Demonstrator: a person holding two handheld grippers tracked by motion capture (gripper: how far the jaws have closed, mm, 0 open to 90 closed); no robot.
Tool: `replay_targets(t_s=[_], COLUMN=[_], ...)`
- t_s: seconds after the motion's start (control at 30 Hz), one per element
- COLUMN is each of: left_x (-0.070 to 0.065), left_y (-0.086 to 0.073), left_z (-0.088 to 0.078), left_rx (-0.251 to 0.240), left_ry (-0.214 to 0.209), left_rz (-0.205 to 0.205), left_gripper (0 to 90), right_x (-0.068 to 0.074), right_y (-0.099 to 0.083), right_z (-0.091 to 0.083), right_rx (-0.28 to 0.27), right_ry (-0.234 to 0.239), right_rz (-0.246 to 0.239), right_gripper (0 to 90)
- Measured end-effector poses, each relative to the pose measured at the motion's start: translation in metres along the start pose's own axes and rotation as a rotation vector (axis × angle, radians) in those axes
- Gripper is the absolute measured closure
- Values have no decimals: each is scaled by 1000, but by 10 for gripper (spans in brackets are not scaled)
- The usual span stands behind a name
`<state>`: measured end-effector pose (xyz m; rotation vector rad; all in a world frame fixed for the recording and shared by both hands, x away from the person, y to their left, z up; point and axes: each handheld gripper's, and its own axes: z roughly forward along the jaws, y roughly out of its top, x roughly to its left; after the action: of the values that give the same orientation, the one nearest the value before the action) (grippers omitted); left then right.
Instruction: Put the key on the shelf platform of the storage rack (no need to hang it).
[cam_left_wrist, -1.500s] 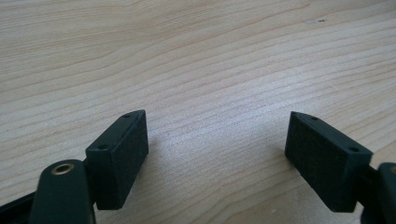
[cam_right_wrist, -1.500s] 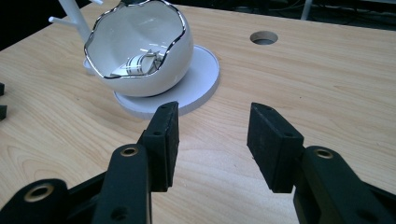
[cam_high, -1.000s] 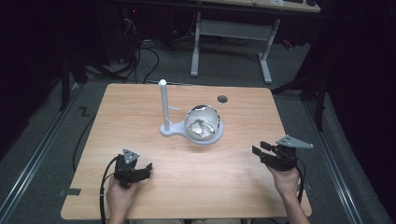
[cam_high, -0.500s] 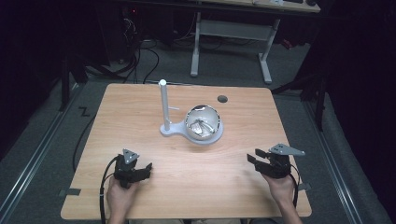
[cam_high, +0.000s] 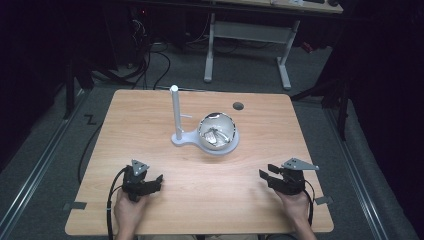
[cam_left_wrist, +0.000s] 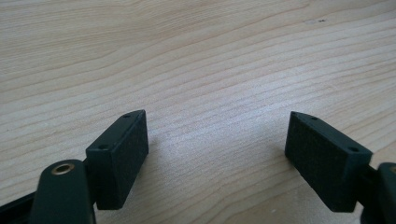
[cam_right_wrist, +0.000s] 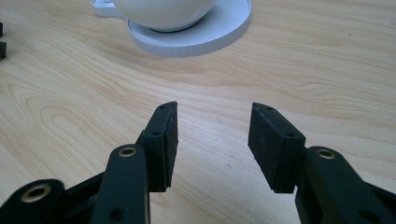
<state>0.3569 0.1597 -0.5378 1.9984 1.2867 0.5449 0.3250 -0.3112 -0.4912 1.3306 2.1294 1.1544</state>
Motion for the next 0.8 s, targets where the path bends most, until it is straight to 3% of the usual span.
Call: replay_targets(t_s=[0.43,0.8], left_x=[0,0], left_y=[0,0], left_z=[0,0], left_rx=[0,0], left_ry=[0,0], left_rz=[0,0], left_gripper=[218,218], right_x=[10,17], right_y=[-8,-15], right_z=[12,20], right_rx=[25,50], right_ry=[35,29], right_rz=[-15,-32], right_gripper=[545,544])
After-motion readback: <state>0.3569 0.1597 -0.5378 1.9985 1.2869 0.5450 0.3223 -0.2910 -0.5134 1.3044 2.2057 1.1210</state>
